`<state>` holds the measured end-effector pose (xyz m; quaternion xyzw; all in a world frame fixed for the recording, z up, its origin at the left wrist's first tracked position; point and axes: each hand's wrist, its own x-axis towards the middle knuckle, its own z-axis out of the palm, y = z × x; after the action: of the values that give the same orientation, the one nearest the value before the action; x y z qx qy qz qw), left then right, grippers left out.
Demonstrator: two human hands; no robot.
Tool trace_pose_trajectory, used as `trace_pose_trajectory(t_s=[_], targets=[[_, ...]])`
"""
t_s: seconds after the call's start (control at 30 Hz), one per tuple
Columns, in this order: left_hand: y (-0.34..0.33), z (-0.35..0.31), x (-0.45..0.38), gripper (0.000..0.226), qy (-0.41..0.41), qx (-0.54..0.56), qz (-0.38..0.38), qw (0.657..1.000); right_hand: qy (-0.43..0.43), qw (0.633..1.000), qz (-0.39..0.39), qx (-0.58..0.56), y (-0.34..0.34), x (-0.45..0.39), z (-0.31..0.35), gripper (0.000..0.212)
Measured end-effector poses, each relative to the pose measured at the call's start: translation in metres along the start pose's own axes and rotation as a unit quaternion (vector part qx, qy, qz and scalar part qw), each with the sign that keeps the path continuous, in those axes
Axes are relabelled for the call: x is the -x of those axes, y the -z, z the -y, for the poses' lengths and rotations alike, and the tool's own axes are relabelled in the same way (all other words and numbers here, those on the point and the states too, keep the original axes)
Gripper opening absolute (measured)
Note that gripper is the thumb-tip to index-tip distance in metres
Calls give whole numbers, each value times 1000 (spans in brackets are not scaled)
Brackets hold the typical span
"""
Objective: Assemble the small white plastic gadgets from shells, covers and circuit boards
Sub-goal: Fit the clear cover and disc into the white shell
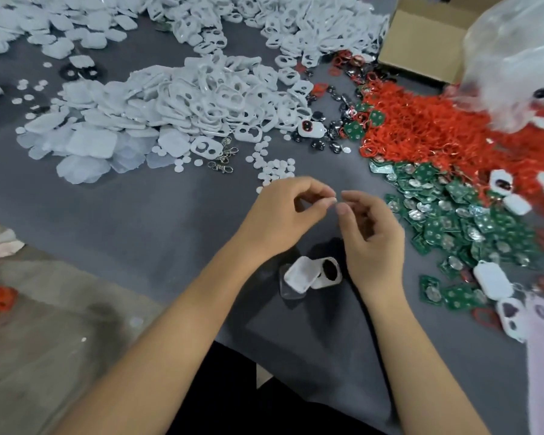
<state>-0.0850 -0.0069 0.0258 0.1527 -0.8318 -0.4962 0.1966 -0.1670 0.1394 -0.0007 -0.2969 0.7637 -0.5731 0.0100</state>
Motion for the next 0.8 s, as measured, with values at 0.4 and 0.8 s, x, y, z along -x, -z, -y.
trace_pose_trajectory(t_s=[0.4,0.8], targets=[[-15,10,-104,14,2,-102,-23,995,-8,991,-118,58,-11,-77,-19,6],[-37,29,-148,28,-40,-359,-37,932,-75,989,-123,20,-13,-84,-27,7]])
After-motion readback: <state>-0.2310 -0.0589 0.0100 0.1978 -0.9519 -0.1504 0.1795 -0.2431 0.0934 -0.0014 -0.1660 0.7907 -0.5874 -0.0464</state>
